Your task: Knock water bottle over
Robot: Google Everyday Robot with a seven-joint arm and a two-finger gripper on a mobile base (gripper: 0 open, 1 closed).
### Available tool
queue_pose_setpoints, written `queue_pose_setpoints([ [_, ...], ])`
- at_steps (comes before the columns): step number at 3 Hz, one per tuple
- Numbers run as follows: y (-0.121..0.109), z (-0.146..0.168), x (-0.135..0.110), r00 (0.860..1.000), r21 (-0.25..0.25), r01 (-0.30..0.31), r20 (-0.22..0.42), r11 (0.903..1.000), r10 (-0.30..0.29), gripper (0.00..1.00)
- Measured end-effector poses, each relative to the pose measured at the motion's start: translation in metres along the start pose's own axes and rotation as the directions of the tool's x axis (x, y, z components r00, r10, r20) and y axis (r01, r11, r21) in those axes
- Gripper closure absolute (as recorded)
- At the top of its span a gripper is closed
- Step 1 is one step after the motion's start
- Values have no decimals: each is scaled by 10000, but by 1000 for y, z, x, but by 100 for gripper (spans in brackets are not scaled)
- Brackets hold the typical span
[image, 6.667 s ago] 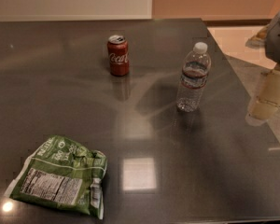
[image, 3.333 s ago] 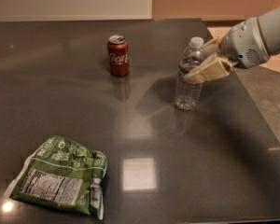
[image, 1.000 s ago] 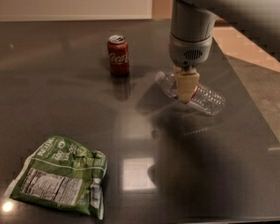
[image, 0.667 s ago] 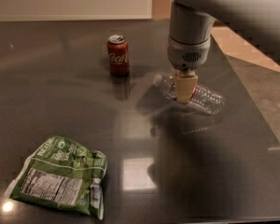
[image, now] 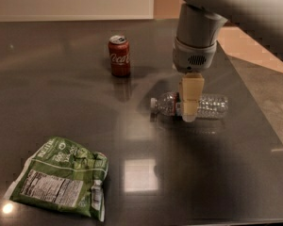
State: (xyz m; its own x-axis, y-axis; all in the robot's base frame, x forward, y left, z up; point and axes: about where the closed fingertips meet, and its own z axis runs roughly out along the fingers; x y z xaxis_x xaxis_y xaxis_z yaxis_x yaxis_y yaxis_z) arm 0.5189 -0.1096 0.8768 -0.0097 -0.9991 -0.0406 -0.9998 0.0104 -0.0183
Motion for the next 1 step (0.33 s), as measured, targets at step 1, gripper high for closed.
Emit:
queue_pose_setpoints([
  [1,0,0,0,10000,1,0,1,10000,0,0],
])
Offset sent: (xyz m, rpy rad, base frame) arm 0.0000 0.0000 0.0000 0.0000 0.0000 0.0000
